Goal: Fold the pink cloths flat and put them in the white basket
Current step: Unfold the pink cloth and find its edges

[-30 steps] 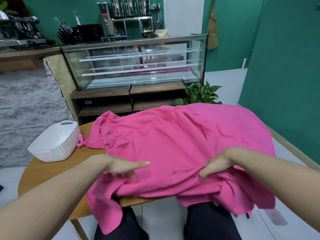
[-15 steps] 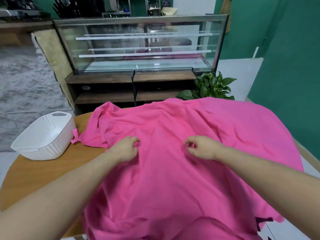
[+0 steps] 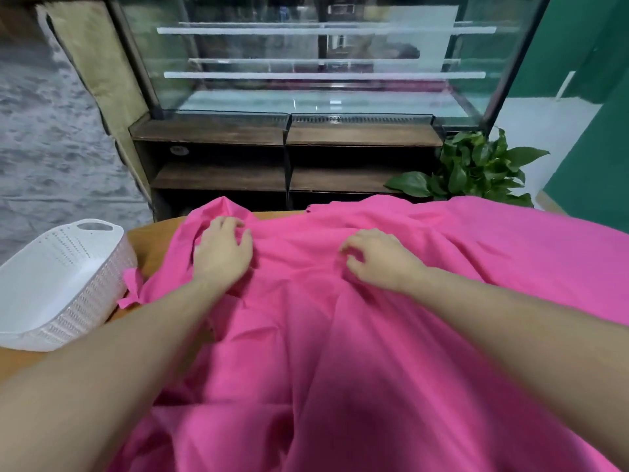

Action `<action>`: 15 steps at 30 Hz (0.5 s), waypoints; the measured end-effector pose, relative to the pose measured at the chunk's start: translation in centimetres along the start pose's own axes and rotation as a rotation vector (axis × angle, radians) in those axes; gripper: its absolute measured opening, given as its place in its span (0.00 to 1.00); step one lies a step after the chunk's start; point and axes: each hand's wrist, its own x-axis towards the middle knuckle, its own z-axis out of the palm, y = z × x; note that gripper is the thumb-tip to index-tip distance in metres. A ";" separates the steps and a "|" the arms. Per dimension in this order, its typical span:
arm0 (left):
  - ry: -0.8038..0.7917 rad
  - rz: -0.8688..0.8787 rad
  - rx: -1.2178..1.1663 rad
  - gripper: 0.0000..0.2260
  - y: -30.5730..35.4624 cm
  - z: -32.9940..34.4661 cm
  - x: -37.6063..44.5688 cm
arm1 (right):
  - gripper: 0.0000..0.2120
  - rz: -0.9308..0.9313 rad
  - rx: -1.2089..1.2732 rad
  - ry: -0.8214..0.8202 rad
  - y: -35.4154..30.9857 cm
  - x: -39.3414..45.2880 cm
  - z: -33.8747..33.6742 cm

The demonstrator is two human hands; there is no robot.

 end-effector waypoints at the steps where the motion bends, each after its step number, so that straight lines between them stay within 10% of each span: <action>1: 0.034 -0.035 -0.076 0.10 -0.7 0.2 0.7 | 0.16 -0.037 0.006 0.042 -0.2 1.4 0.2; 6: 0.280 -0.382 -0.366 0.14 -6.3 0.0 4.6 | 0.15 -0.104 0.200 0.253 -2.2 7.5 1.4; 12: 0.086 -0.667 -0.478 0.28 -7.8 1.5 5.9 | 0.27 -0.090 0.429 0.016 -4.8 12.8 3.3; 15: 0.022 -0.578 -0.435 0.14 -8.3 2.3 6.2 | 0.32 -0.049 0.524 -0.010 -6.4 15.0 3.7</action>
